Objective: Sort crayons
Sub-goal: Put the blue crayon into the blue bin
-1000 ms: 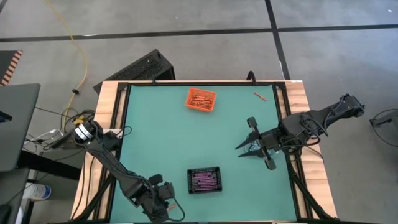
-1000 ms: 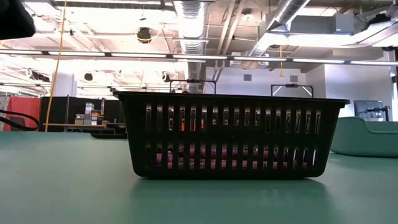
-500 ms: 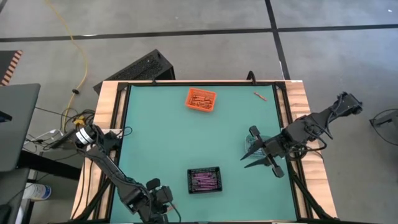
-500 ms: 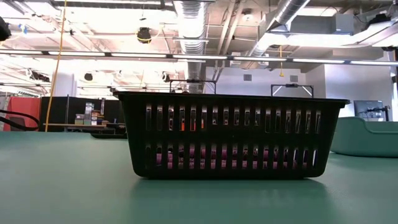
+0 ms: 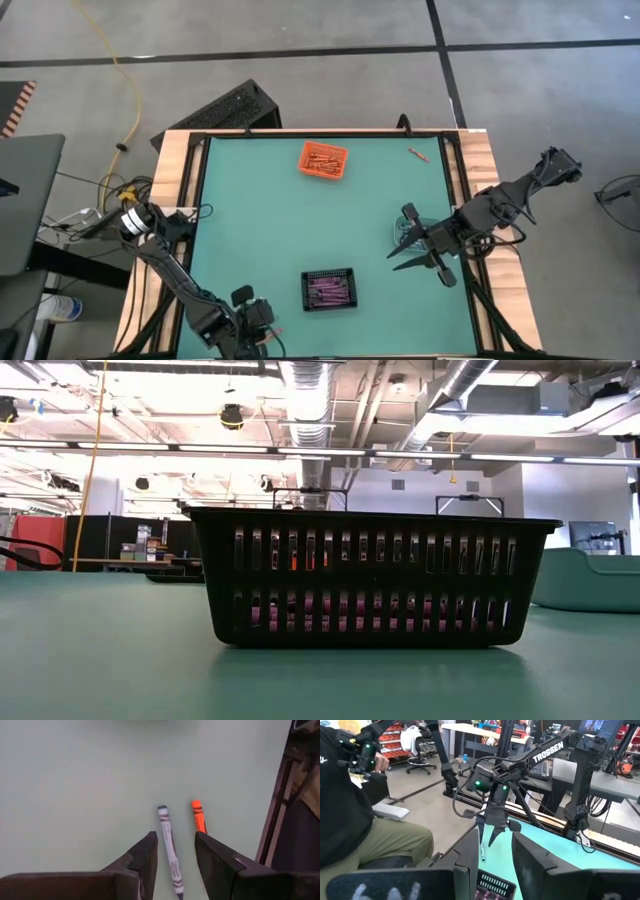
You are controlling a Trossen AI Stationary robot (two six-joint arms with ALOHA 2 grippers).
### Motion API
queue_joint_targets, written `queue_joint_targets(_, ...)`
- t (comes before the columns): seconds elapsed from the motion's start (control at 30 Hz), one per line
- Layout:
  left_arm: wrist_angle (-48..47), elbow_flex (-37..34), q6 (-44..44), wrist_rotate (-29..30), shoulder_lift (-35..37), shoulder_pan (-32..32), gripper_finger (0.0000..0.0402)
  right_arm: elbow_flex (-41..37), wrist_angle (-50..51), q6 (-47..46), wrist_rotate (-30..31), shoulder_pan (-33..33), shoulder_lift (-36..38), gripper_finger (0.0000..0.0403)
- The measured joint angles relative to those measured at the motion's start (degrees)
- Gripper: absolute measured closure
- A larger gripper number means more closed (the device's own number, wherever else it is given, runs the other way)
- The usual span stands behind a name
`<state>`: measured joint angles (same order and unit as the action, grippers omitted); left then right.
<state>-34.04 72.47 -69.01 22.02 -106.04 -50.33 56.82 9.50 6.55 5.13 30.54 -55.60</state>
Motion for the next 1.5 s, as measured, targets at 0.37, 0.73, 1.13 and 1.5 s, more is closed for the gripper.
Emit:
queue_joint_targets(0.37, 1.1, -0.01, -0.96, 0.77, -2.46, 0.0, 0.0283, 0.0, 0.39, -0.02, 0.02, -0.69, 0.01, 0.0286)
queue_joint_targets(0.73, 0.96, -0.02, -1.12, 2.67, -2.72, -0.01, 0.0283, 0.0, 0.84, -0.07, -0.02, -0.58, -0.01, 0.0286)
queue_joint_targets(1.13, 0.42, -0.02, -4.79, 3.61, -2.82, -2.44, 0.0283, -0.02, 1.25, -0.09, -0.07, -0.58, -0.01, 0.0286)
queue_joint_targets(1.5, 8.9, -6.05, -7.17, 3.42, -2.82, -3.1, 0.0283, -0.02, 1.42, -0.11, -0.17, -0.58, 0.01, 0.0286)
